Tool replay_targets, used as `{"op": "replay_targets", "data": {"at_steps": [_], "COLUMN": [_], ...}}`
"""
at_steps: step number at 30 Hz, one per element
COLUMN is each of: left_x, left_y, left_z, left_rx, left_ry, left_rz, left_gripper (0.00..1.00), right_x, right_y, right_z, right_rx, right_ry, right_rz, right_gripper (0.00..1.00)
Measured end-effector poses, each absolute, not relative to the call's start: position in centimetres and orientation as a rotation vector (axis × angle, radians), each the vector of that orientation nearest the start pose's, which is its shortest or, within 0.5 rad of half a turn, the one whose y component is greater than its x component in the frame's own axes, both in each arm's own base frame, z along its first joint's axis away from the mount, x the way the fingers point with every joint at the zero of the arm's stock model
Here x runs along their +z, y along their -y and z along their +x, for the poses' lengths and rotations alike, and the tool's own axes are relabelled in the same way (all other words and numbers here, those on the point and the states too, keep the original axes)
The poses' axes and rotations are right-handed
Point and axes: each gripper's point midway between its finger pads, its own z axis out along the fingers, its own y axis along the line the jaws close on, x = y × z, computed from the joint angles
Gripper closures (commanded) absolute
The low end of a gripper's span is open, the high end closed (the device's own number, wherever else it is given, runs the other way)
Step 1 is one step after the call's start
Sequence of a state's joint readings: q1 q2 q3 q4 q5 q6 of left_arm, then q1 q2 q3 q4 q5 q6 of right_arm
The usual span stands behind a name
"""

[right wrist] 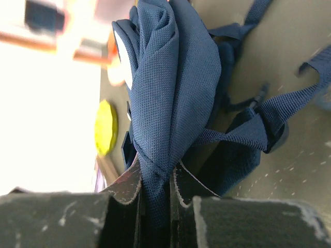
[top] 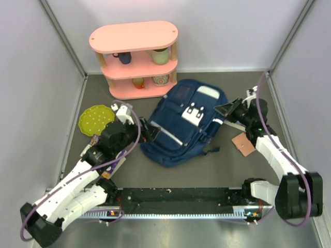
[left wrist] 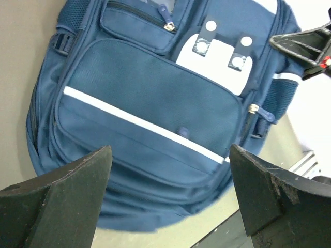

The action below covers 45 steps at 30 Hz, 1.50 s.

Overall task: Pack the student bag
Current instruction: Pick up the student bag at the center of the board, then unzip the student bag at the center of the board.

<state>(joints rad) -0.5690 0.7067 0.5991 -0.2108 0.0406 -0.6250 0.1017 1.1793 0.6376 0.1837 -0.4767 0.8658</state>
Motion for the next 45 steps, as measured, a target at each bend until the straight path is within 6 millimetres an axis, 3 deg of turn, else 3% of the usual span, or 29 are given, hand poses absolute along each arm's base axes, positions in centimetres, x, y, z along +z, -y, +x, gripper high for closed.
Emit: {"op": "replay_targets", "data": {"at_steps": [2, 5, 9, 12, 15, 22, 27, 33, 45], "left_x": [23.9, 26.8, 25.4, 23.4, 21.9, 16.5, 13.2, 14.1, 13.9], "left_y": [20.6, 24.1, 28.4, 31.0, 33.4, 39.0, 41.0, 43.1, 43.7], "left_z": [23.6, 23.8, 22.3, 20.5, 18.5, 14.6, 13.6, 15.6, 17.8], "left_rx": [-0.861, -0.880, -0.878, -0.853, -0.851, -0.804, -0.741, -0.713, -0.630], "left_ry": [-1.930, -1.876, -1.904, -1.940, -1.941, -1.970, -1.975, -1.892, -1.793], "left_rz": [0.022, 0.088, 0.177, 0.245, 0.302, 0.391, 0.407, 0.289, 0.173], "left_gripper": [0.01, 0.01, 0.02, 0.03, 0.05, 0.09, 0.13, 0.14, 0.32], "right_x": [20.8, 21.8, 19.3, 15.9, 15.0, 15.9, 15.6, 16.3, 17.3], "right_y": [-12.1, -8.2, -3.7, -2.4, -2.2, -2.5, -2.8, -4.0, -6.0], "right_z": [34.8, 35.7, 35.3, 33.7, 32.5, 31.2, 30.7, 29.8, 28.3], "right_rx": [0.999, 0.862, 0.712, 0.637, 0.618, 0.635, 0.642, 0.686, 0.766], "right_ry": [-1.928, -1.825, -1.711, -1.715, -1.731, -1.724, -1.737, -1.755, -1.813], "right_rz": [0.523, 0.722, 1.023, 1.174, 1.218, 1.215, 1.242, 1.242, 1.238], "right_gripper": [1.00, 1.00, 1.00, 1.00, 1.00, 1.00, 1.00, 1.00, 1.00]}}
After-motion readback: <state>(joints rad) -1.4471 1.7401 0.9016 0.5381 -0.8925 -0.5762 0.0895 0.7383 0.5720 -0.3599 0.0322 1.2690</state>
